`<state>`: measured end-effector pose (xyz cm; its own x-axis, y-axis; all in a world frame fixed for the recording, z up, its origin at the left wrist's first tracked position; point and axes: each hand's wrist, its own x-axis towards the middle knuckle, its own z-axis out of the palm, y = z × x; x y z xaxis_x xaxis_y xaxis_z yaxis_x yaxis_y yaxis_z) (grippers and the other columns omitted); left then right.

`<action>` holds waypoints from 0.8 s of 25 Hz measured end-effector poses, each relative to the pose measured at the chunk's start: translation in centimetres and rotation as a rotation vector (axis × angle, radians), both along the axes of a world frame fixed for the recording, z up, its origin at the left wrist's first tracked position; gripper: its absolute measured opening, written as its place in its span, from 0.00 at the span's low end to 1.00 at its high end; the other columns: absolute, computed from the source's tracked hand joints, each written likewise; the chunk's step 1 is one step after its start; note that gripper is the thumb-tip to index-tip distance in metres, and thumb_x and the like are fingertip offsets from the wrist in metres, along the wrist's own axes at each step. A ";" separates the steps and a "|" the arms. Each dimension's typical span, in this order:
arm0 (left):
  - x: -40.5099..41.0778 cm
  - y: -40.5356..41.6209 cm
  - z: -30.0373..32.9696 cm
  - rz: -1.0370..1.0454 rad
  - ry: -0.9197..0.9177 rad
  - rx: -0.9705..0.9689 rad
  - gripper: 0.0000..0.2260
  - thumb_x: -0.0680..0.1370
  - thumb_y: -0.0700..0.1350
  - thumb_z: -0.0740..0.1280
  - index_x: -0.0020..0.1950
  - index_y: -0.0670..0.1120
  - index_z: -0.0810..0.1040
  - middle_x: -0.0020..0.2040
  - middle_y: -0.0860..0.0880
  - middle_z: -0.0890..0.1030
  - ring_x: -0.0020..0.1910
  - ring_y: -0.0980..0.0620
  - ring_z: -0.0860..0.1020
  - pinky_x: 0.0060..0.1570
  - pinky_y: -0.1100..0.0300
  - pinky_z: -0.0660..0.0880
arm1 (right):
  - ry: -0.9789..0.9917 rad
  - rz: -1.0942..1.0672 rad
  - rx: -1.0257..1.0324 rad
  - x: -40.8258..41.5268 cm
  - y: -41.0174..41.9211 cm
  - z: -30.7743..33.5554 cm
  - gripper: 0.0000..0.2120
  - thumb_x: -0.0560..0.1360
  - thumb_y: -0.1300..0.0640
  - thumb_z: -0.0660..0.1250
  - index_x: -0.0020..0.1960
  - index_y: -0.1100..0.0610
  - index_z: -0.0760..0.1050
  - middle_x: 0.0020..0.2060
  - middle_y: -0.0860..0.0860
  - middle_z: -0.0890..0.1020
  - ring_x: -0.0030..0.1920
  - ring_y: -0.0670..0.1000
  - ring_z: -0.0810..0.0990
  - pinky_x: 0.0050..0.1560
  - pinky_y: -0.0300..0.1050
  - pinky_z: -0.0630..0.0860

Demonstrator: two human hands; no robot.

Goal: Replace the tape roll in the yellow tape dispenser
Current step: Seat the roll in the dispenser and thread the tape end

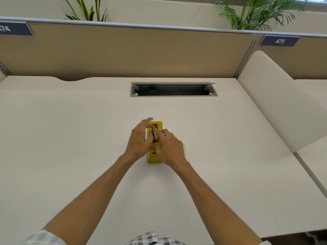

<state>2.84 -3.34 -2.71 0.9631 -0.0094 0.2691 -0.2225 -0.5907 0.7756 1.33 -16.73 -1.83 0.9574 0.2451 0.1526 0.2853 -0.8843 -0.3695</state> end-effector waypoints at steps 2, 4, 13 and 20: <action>0.2 -0.1 0.3 0.000 -0.011 0.027 0.24 0.76 0.42 0.63 0.72 0.49 0.66 0.64 0.49 0.76 0.62 0.51 0.74 0.64 0.47 0.72 | -0.002 0.000 -0.007 0.1 0.0 -0.1 0.20 0.78 0.55 0.61 0.70 0.53 0.66 0.56 0.52 0.77 0.51 0.55 0.78 0.39 0.47 0.72; 0.4 -0.1 0.4 -0.025 0.084 0.094 0.27 0.77 0.42 0.64 0.75 0.50 0.61 0.70 0.48 0.72 0.67 0.47 0.71 0.67 0.47 0.68 | -0.003 0.001 -0.009 0.0 0.0 -0.1 0.20 0.78 0.54 0.61 0.70 0.53 0.66 0.57 0.52 0.77 0.51 0.55 0.78 0.39 0.46 0.69; 0.2 -0.6 0.0 -0.010 0.017 0.100 0.25 0.77 0.42 0.64 0.74 0.50 0.62 0.67 0.49 0.74 0.66 0.48 0.72 0.67 0.52 0.67 | -0.016 -0.002 -0.003 -0.1 0.0 0.0 0.20 0.78 0.54 0.62 0.69 0.53 0.67 0.55 0.51 0.77 0.51 0.54 0.78 0.38 0.45 0.68; -0.1 -0.2 -0.3 -0.008 0.076 0.080 0.27 0.77 0.43 0.65 0.75 0.50 0.61 0.68 0.49 0.74 0.67 0.47 0.71 0.68 0.50 0.65 | -0.020 -0.004 -0.001 -0.1 0.0 -0.1 0.20 0.78 0.54 0.61 0.69 0.52 0.67 0.55 0.51 0.77 0.50 0.54 0.78 0.39 0.47 0.73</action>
<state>2.73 -3.53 -3.03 0.9804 -0.0356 0.1936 -0.1699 -0.6495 0.7411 1.24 -16.69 -1.92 0.9551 0.2418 0.1715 0.2894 -0.8857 -0.3630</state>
